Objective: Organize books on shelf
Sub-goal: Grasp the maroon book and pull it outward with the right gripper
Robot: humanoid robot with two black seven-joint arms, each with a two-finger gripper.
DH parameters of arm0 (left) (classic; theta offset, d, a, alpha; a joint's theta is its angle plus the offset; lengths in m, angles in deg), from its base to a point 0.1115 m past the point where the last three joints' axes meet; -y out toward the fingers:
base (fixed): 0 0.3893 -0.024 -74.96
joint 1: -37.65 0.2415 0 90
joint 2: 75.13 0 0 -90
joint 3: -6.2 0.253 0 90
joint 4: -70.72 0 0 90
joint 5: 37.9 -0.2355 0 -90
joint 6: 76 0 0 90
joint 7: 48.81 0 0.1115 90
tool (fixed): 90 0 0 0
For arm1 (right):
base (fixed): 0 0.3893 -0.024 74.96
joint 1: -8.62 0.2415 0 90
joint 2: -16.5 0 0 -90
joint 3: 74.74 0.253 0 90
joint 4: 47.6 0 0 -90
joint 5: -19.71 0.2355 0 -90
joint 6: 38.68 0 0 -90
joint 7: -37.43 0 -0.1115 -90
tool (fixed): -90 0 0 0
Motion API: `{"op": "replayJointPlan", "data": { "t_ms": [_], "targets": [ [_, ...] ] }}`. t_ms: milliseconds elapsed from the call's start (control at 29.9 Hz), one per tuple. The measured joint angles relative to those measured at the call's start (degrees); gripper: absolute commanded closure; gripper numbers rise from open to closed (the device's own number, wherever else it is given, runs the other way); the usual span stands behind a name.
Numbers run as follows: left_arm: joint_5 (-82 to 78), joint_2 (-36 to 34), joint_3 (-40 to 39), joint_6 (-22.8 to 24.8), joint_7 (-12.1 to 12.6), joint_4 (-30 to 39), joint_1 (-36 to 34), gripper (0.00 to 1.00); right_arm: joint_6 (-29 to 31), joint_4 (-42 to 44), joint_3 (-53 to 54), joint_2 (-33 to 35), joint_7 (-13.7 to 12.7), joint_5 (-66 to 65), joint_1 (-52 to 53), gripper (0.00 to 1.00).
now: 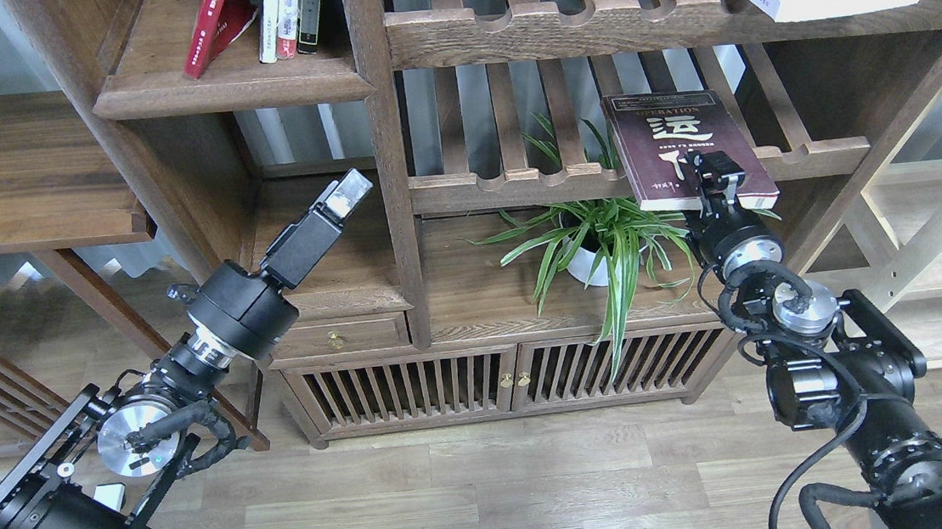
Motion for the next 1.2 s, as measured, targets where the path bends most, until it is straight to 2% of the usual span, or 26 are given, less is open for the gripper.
{"op": "replayJointPlan", "data": {
  "t_ms": [100, 201, 334, 435, 735, 836, 1036, 1203],
  "targets": [
    [0.0, 0.0, 0.0, 0.0, 0.0, -0.1, 0.0, 0.01, 0.1, 0.0, 0.6, -0.1, 0.0, 1.0, 0.1, 0.57],
    [-0.1, -0.1, 0.0, 0.0, 0.0, -0.2, 0.0, 0.01, 0.2, 0.1, 1.4, -0.2, 0.1, 1.4, 0.4, 0.66],
    [-0.2, -0.6, 0.2, 0.0, 0.0, -0.3, 0.0, 0.01, 0.6, 0.1, 1.7, -0.2, 0.4, 1.6, 0.4, 0.72],
    [-0.2, -0.7, 0.4, 0.0, 0.0, -0.3, 0.1, 0.01, 0.7, 0.1, 2.0, -0.3, 0.5, 1.8, 0.4, 0.80],
    [-0.2, -0.7, 0.6, 0.0, 0.0, -0.3, 0.2, 0.01, 1.3, -0.5, 2.3, -0.9, 0.6, 3.1, -0.1, 0.87],
    [-0.2, -0.7, 0.8, 0.0, 0.0, -0.3, 0.3, 0.01, 2.0, -0.7, 2.4, -0.9, 0.6, 3.2, -0.2, 0.93],
    [-0.2, -0.2, 0.7, 0.0, 0.0, -0.5, 0.2, 0.01, 4.6, -2.8, 2.4, -0.9, 0.2, 4.2, -1.8, 0.94],
    [-0.1, 0.4, 0.6, 0.0, -0.2, -0.6, 0.2, 0.01, 7.7, -10.0, 1.7, -0.8, -0.1, 4.7, -7.4, 0.94]
  ]
}}
